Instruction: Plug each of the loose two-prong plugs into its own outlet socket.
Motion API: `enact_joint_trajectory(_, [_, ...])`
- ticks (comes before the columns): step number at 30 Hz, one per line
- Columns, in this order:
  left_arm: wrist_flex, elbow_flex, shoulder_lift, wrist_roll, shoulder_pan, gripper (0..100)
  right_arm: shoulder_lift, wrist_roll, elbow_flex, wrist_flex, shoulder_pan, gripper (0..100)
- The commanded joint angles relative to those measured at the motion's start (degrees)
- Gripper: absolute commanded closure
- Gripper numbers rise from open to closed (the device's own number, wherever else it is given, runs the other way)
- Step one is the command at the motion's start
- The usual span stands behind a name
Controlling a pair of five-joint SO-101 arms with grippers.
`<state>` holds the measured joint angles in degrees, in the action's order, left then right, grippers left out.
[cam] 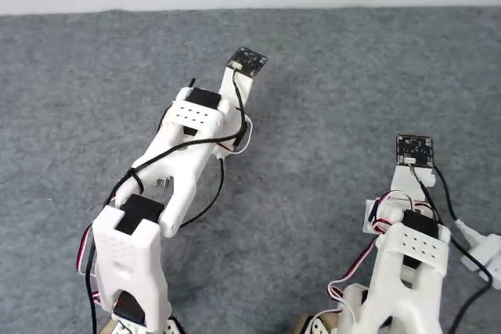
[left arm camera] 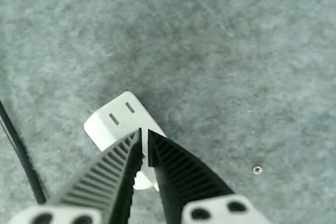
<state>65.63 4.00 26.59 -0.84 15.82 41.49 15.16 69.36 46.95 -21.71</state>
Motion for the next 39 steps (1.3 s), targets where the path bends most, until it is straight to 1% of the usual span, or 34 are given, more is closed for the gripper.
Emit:
enact_joint_trajectory(1, [0.4, 1.5, -0.4, 0.3, -0.8, 98, 1.5, 0.6, -0.6, -0.6, 0.5, 98.7])
enact_joint_trajectory(7, [0.6, 1.5, 3.0, 0.3, -1.1, 98, 1.5, 0.6, -0.6, -0.6, 0.5, 98.7])
enact_joint_trajectory(11, [0.8, 1.5, 3.8, 0.3, -3.5, 98, 1.5, 0.6, -0.6, -0.5, 0.5, 98.7])
enact_joint_trajectory(18, [4.3, 1.5, 4.3, 0.4, -7.0, 98, 1.5, 0.6, -0.5, -0.5, 0.6, 98.7])
enact_joint_trajectory(21, [5.3, 1.5, 4.4, 0.3, -7.0, 98, 1.5, 0.6, -0.5, -0.5, 0.6, 98.7])
enact_joint_trajectory(28, [4.7, 1.8, 4.0, 0.1, -6.9, 98, 1.5, 0.4, -0.5, -0.6, 0.6, 98.7])
enact_joint_trajectory(32, [3.8, 1.8, 2.5, -4.2, -7.0, 93, 1.5, 0.4, -0.5, -0.7, 0.6, 98.7])
enact_joint_trajectory(36, [4.0, 1.5, 0.6, -4.4, -8.3, 86, 1.5, 0.4, -0.4, -0.7, 0.6, 98.7])
enact_joint_trajectory(39, [3.9, 1.5, 0.3, -4.4, -9.4, 86, 1.5, 0.4, -0.4, -0.7, 0.6, 98.7])
